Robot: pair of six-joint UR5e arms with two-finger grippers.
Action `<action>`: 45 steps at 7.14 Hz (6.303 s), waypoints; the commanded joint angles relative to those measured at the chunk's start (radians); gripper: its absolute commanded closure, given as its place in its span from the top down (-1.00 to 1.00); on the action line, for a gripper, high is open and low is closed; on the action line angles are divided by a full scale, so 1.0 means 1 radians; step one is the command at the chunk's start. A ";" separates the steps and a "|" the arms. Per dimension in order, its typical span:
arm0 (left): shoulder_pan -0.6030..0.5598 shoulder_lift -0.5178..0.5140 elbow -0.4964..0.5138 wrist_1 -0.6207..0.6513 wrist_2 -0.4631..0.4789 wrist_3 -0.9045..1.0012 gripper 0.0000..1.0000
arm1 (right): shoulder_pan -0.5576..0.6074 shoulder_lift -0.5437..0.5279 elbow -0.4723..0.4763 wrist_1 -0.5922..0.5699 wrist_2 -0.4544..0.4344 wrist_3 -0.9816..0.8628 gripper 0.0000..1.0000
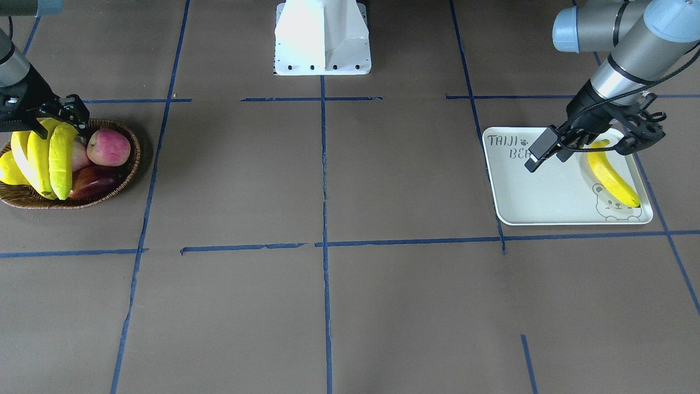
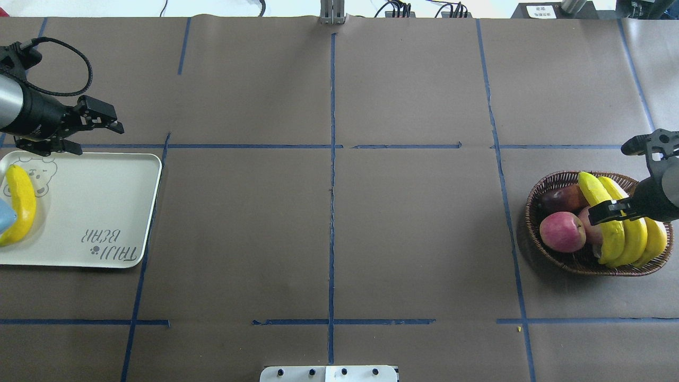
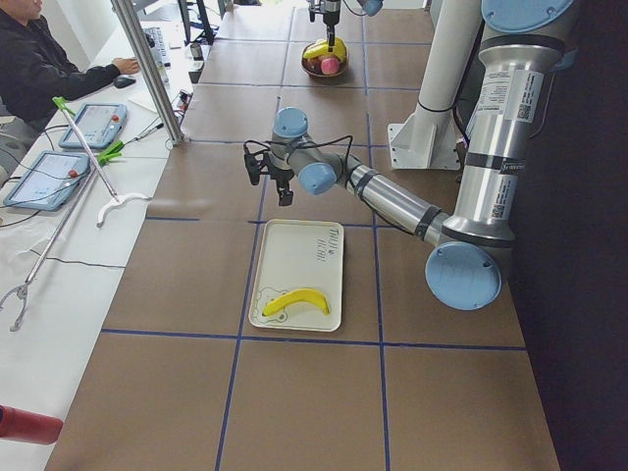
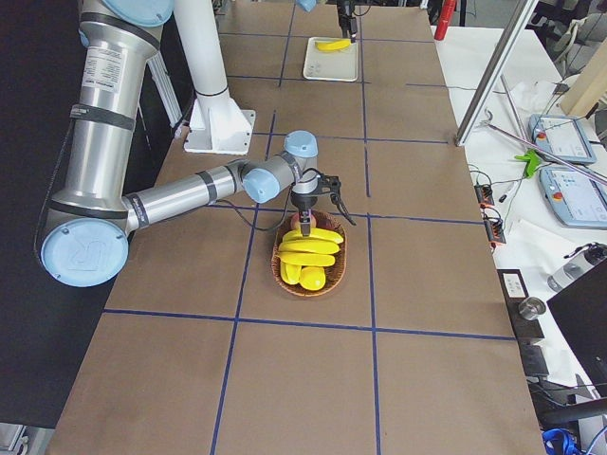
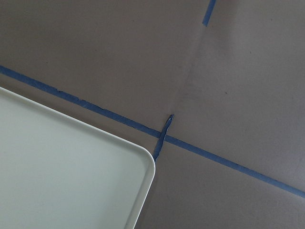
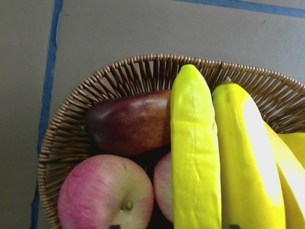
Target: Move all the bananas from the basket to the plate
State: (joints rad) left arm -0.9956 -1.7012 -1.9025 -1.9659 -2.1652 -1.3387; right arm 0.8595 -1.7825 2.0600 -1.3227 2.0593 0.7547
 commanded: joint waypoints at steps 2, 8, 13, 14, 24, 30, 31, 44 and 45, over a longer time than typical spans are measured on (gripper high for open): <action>0.000 0.000 -0.001 -0.001 -0.002 0.000 0.99 | -0.011 0.000 -0.014 -0.001 0.001 -0.002 0.59; 0.014 -0.012 0.000 -0.001 -0.002 0.000 0.98 | -0.010 -0.003 -0.018 -0.001 0.001 -0.006 0.06; 0.015 -0.012 0.000 -0.001 -0.001 0.001 0.99 | -0.011 0.000 -0.023 -0.001 0.002 -0.002 -0.41; 0.015 -0.012 0.000 -0.001 -0.002 0.000 0.98 | -0.010 0.000 -0.015 0.003 0.005 -0.003 -0.79; 0.091 -0.214 0.000 -0.036 0.001 -0.253 0.99 | -0.090 0.585 0.056 -0.004 0.106 0.572 -0.94; 0.267 -0.421 0.041 -0.332 0.007 -0.562 0.98 | -0.371 0.712 0.057 0.095 -0.168 0.649 -0.94; 0.281 -0.436 0.049 -0.335 0.007 -0.562 0.97 | -0.387 0.712 0.057 0.097 -0.183 0.649 -0.94; 0.323 -0.456 0.095 -0.325 0.102 -0.583 -1.00 | -0.381 0.701 0.100 0.089 -0.177 0.649 1.00; 0.245 -0.389 0.097 -0.235 -0.022 -0.510 -1.00 | -0.367 0.700 0.100 0.085 -0.174 0.649 1.00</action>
State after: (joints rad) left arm -0.6781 -2.1459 -1.8087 -2.2751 -2.0904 -1.9054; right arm 0.4802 -1.0802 2.1547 -1.2318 1.8824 1.4036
